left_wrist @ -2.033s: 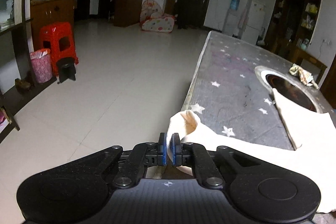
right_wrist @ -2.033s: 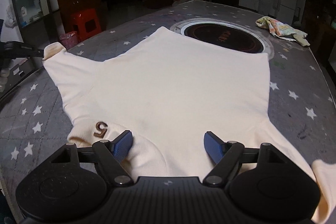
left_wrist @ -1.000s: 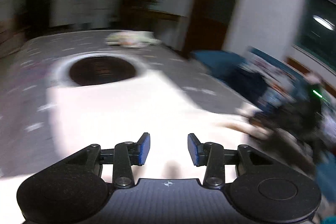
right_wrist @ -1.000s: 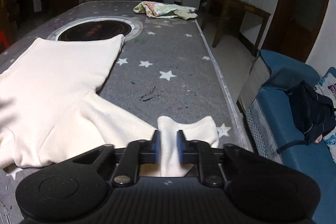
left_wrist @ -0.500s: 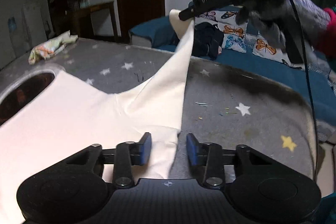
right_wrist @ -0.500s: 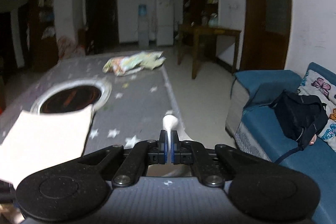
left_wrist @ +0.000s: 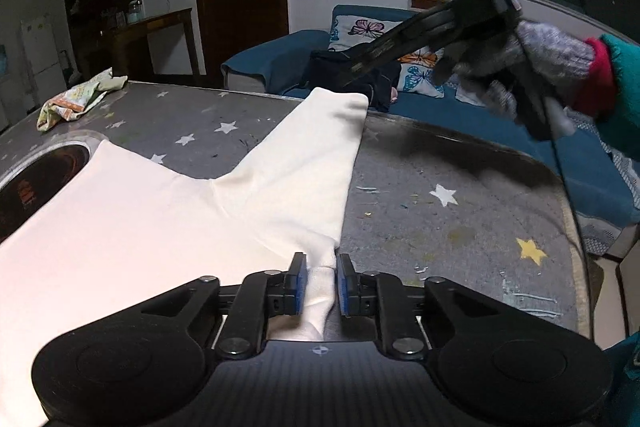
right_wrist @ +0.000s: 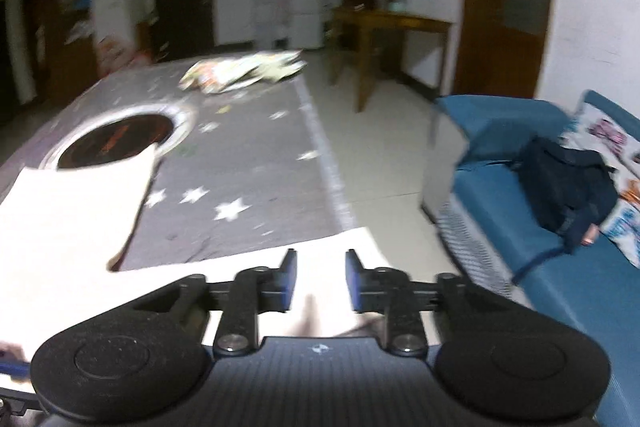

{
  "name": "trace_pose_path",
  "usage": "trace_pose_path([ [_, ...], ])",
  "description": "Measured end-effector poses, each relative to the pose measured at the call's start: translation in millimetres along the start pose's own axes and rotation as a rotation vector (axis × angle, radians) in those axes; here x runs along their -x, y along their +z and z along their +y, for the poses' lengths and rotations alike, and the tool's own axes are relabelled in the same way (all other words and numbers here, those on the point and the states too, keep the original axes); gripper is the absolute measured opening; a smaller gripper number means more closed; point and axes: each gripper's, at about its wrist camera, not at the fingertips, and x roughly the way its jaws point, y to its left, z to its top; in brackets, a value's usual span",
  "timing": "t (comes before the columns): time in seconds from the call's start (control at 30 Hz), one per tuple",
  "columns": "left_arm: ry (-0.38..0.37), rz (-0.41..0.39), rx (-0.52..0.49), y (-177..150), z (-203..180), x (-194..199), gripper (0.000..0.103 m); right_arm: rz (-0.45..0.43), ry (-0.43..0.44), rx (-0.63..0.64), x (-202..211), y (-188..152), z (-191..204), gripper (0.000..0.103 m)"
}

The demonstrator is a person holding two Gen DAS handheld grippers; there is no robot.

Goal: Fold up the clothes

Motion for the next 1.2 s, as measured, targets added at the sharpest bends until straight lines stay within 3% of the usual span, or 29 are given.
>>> trace_pose_path([
  [0.17, -0.006, -0.002, 0.043, -6, 0, 12, 0.022, 0.076, 0.02, 0.041, -35, -5, 21, 0.035],
  [0.37, 0.03, -0.073, 0.098, -19, 5, 62, 0.024, 0.063, 0.008, 0.113, -23, -10, 33, 0.046],
  [0.5, 0.132, -0.105, 0.166, -30, 26, 92, 0.037, 0.033, 0.113, 0.213, 4, -9, 63, 0.057],
  [0.63, 0.207, -0.065, 0.23, -47, 43, 105, 0.038, 0.022, 0.255, 0.317, 29, -12, 103, 0.063],
  [0.83, 0.21, -0.01, 0.25, -67, 39, 104, 0.036, 0.029, 0.418, 0.473, 45, -27, 167, 0.064],
  [1.0, 0.213, 0.008, 0.231, -76, 30, 100, 0.036, 0.074, 0.445, 0.56, 40, -47, 193, 0.064],
  [1.1, 0.214, 0.001, 0.227, -75, 32, 104, 0.038, 0.051, 0.428, 0.605, 45, -57, 195, 0.065],
  [1.2, 0.215, -0.013, 0.221, -72, 33, 109, 0.038, 0.045, 0.43, 0.573, 48, -56, 189, 0.067],
])
